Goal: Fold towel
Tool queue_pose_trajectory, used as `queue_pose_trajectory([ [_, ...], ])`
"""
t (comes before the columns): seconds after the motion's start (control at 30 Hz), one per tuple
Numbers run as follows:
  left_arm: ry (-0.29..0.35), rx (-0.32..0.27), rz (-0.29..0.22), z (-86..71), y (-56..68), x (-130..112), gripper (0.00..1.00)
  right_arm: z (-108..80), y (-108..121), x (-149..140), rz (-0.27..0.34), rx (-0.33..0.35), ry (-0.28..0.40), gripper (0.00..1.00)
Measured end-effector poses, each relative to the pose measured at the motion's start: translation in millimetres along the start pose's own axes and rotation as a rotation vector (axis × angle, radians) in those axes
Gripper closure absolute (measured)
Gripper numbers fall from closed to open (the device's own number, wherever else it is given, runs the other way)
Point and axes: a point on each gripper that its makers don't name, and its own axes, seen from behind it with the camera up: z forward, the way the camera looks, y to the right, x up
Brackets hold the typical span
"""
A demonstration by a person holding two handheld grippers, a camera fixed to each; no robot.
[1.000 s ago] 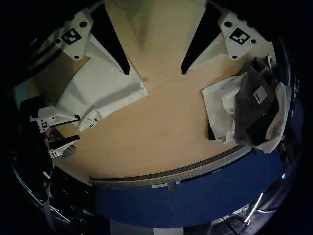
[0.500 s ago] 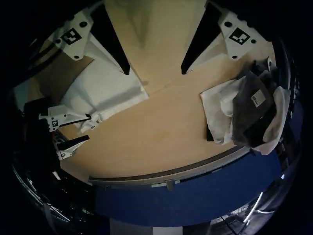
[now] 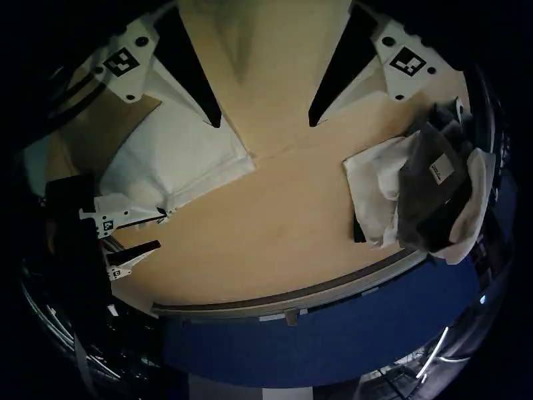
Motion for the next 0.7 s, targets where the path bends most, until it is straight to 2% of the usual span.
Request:
queue_pose_trajectory([
  [0.2, 0.003, -0.001, 0.002, 0.6, -0.3, 1, 0.02, -7.2, 0, 3, 0.0, 0.001, 0.016, 0.0],
  [0.37, 0.002, 0.0, 0.002, -0.6, -0.4, 1, 0.02, -23.4, 0, -5, 0.005, 0.014, 0.02, 0.0],
  [0.7, 0.009, -0.006, -0.007, -7.5, 5.6, -2, 0.02, -70.9, 2, -60, 0.052, 0.035, -0.014, 0.0],
])
